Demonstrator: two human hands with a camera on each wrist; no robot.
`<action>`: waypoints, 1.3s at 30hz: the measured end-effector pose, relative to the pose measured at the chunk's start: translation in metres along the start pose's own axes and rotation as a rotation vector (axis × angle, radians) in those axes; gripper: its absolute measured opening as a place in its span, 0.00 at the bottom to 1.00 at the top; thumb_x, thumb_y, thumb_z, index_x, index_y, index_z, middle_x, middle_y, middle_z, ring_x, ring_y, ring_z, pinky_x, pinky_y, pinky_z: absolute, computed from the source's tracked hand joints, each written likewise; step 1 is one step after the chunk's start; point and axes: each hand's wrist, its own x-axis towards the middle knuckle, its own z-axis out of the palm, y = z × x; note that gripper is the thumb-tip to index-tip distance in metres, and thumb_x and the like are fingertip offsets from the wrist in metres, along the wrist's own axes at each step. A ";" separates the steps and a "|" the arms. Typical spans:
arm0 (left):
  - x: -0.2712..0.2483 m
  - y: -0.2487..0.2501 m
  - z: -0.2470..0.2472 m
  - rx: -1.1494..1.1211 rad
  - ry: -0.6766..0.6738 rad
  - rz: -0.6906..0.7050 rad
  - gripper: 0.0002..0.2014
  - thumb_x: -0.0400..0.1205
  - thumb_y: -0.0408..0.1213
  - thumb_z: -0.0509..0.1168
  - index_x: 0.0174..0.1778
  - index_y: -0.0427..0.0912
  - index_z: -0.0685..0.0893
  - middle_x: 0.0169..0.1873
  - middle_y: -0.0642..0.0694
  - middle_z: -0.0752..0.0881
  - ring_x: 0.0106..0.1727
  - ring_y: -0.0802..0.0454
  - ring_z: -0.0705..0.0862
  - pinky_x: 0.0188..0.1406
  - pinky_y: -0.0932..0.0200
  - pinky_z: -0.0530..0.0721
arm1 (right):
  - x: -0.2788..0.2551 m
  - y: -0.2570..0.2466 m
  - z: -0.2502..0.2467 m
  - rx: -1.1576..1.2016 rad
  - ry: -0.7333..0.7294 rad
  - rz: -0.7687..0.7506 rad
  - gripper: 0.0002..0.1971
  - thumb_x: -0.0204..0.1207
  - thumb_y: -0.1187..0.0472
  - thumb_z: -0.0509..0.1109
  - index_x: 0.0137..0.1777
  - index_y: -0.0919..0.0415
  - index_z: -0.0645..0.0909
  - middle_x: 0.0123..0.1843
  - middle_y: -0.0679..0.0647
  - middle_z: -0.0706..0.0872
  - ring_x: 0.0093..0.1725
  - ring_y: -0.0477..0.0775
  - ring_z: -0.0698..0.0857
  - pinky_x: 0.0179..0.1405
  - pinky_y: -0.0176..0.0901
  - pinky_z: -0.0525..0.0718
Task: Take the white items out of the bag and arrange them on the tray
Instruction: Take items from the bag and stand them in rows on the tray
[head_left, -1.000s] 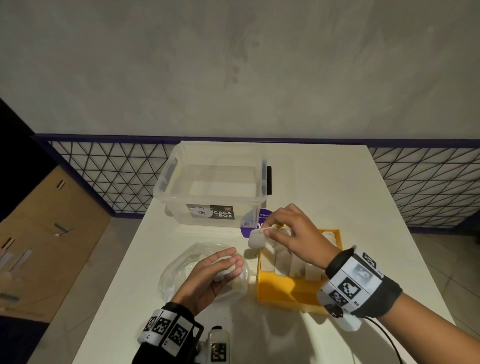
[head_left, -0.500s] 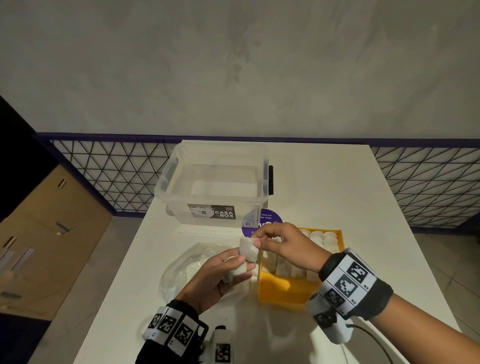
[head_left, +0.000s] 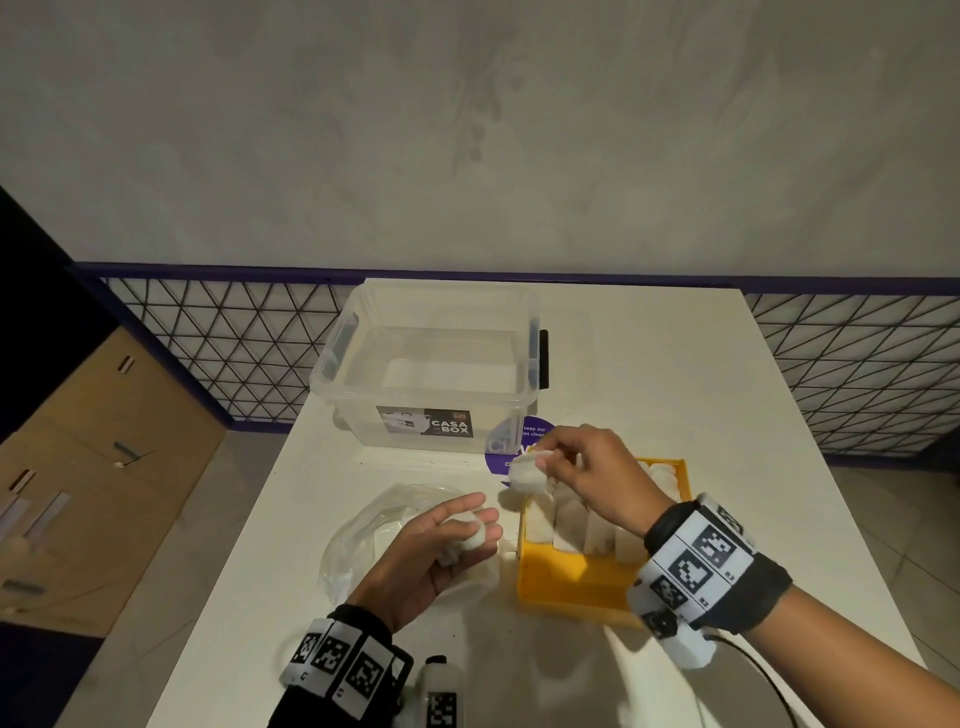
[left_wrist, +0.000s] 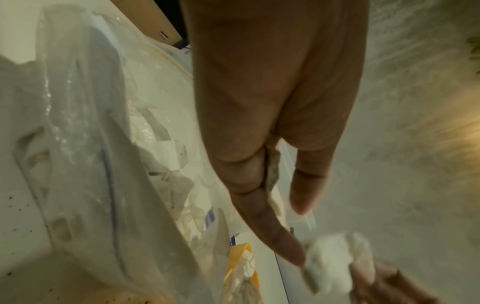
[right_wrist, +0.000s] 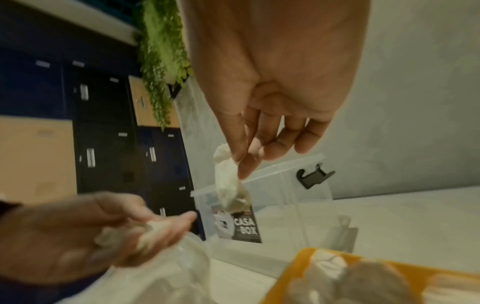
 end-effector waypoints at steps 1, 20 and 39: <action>0.000 0.000 -0.002 -0.040 0.002 0.003 0.16 0.81 0.19 0.58 0.63 0.34 0.80 0.58 0.35 0.88 0.56 0.41 0.88 0.45 0.55 0.90 | 0.000 0.003 -0.002 -0.117 -0.005 0.015 0.08 0.79 0.57 0.65 0.55 0.54 0.83 0.50 0.54 0.85 0.52 0.51 0.78 0.51 0.39 0.71; -0.006 0.004 -0.016 -0.265 0.054 -0.003 0.18 0.84 0.25 0.54 0.70 0.34 0.75 0.61 0.29 0.85 0.61 0.33 0.85 0.53 0.43 0.88 | 0.015 0.057 0.061 -0.722 -0.257 0.036 0.13 0.80 0.54 0.58 0.62 0.55 0.74 0.62 0.57 0.81 0.65 0.59 0.74 0.69 0.52 0.64; -0.001 0.004 0.000 -0.174 0.039 0.030 0.24 0.82 0.23 0.52 0.71 0.46 0.75 0.59 0.30 0.86 0.60 0.36 0.85 0.49 0.48 0.89 | -0.003 -0.019 0.059 -0.251 -0.133 -0.244 0.20 0.72 0.43 0.55 0.53 0.55 0.78 0.45 0.45 0.71 0.48 0.46 0.63 0.43 0.40 0.52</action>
